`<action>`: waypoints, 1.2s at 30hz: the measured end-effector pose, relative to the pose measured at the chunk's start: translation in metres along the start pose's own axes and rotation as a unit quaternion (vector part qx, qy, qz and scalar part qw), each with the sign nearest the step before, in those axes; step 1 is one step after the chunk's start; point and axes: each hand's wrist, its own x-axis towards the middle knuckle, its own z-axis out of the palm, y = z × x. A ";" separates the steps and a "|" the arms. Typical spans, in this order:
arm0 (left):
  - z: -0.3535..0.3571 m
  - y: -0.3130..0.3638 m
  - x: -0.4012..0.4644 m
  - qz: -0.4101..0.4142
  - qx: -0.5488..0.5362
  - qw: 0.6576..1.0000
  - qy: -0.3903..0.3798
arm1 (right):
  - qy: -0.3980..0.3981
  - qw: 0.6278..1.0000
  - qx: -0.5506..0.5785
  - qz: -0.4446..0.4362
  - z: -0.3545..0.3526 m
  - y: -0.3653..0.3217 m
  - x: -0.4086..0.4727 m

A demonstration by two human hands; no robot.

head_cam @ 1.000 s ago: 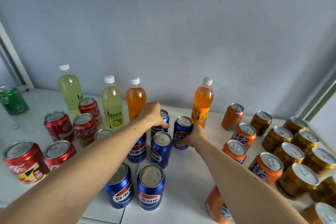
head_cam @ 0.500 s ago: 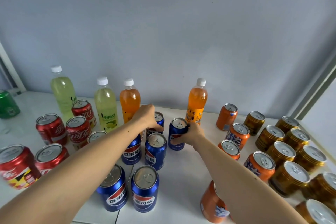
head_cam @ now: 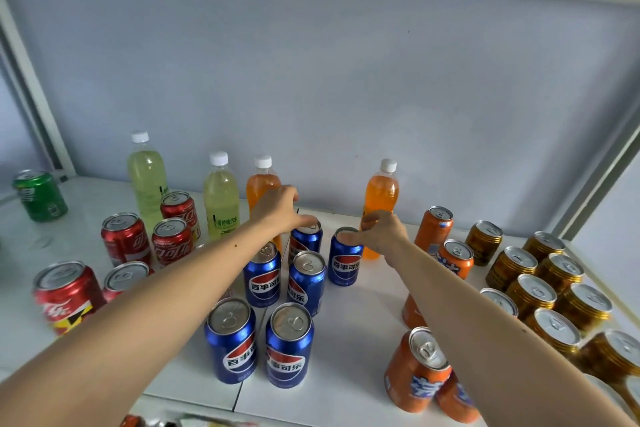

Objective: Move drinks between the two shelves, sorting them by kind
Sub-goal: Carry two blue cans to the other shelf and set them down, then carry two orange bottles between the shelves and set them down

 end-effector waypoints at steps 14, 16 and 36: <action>-0.040 -0.019 -0.014 -0.026 -0.051 0.974 0.218 | 0.111 0.994 0.007 -0.009 -0.017 -0.022 -0.007; -0.046 -0.020 -0.009 -0.017 -0.058 0.981 0.185 | 0.107 0.994 0.004 -0.003 -0.021 -0.024 -0.006; -0.025 -0.026 0.028 -0.098 -0.068 0.987 0.109 | 0.139 0.990 -0.014 0.016 -0.021 -0.016 0.057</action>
